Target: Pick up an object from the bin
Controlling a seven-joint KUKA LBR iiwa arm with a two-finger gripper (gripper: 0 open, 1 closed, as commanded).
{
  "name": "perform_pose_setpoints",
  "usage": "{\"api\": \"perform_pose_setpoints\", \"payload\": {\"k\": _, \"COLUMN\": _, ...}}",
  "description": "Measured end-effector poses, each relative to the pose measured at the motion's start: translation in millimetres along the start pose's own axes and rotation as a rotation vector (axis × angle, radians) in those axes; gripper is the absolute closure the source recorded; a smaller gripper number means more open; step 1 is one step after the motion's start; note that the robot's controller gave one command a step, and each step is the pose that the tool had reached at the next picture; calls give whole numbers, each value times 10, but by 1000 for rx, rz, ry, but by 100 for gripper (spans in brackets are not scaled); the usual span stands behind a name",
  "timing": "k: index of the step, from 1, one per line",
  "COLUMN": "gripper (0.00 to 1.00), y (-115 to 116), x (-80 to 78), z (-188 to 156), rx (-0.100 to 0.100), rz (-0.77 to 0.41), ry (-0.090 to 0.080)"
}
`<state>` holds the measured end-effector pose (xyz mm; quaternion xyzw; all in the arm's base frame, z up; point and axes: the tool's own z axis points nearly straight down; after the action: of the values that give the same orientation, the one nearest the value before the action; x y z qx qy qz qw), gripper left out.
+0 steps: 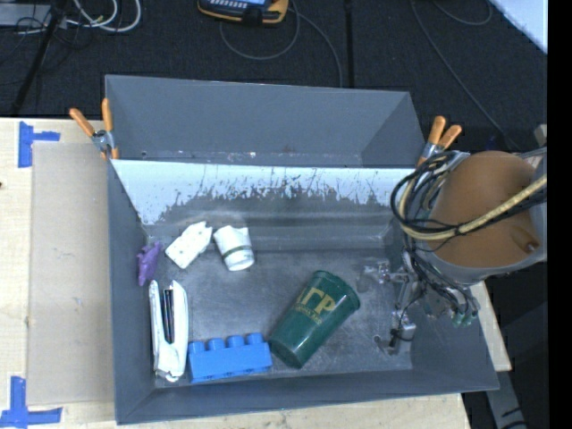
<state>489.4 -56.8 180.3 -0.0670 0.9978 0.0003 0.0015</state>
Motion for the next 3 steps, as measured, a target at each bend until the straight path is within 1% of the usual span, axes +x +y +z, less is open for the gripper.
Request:
{"api": "perform_pose_setpoints", "payload": {"k": 1, "gripper": 0, "y": 140, "x": -175, "z": 579, "rx": 3, "rz": -15, "ry": -3}}
{"api": "perform_pose_setpoints", "payload": {"k": 2, "gripper": 0, "y": 501, "x": -433, "z": 794, "rx": 3, "rz": -118, "ry": -8}}
{"api": "perform_pose_setpoints", "payload": {"k": 3, "gripper": 100, "y": 673, "x": -546, "z": 1037, "rx": 7, "rz": -270, "ry": -14}}
